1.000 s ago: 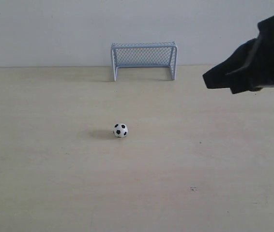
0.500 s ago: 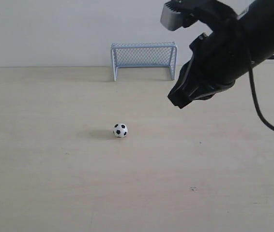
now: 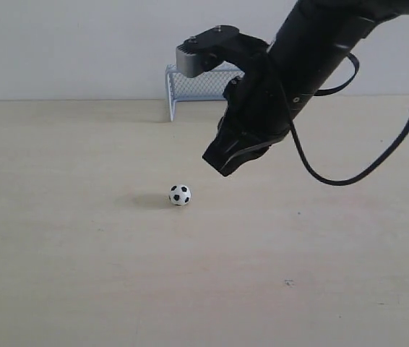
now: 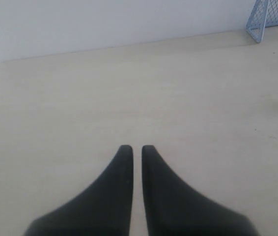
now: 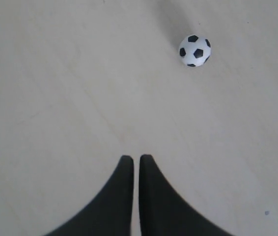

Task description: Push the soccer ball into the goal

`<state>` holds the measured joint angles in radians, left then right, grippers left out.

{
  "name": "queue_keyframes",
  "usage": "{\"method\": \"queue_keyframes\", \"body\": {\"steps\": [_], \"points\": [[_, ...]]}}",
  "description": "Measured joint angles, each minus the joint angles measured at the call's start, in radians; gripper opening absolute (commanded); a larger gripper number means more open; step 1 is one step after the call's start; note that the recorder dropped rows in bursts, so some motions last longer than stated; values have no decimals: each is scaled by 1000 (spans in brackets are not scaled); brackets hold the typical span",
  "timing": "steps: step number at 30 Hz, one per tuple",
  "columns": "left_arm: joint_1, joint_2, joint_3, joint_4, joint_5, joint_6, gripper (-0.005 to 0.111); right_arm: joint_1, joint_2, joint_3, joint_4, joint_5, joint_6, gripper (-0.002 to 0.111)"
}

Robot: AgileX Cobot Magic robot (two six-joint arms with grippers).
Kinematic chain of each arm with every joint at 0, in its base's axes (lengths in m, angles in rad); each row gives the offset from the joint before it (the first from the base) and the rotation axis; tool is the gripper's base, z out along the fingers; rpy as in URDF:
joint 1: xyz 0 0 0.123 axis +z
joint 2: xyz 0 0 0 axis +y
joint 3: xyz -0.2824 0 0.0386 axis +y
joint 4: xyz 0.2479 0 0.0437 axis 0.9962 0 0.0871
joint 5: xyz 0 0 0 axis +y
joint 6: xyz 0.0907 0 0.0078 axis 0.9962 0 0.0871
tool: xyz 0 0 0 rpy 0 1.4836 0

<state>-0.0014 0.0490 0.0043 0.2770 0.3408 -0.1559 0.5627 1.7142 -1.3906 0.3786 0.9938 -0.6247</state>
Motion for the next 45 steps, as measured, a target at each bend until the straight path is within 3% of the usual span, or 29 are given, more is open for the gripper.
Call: {"method": "queue_keyframes", "body": {"steps": [34, 45], "points": [[0, 0, 0, 0, 0, 0, 6, 110, 422, -480, -128, 218, 38, 0], [0, 0, 0, 0, 0, 0, 6, 124, 496, -551, -146, 222, 38, 0]]}}
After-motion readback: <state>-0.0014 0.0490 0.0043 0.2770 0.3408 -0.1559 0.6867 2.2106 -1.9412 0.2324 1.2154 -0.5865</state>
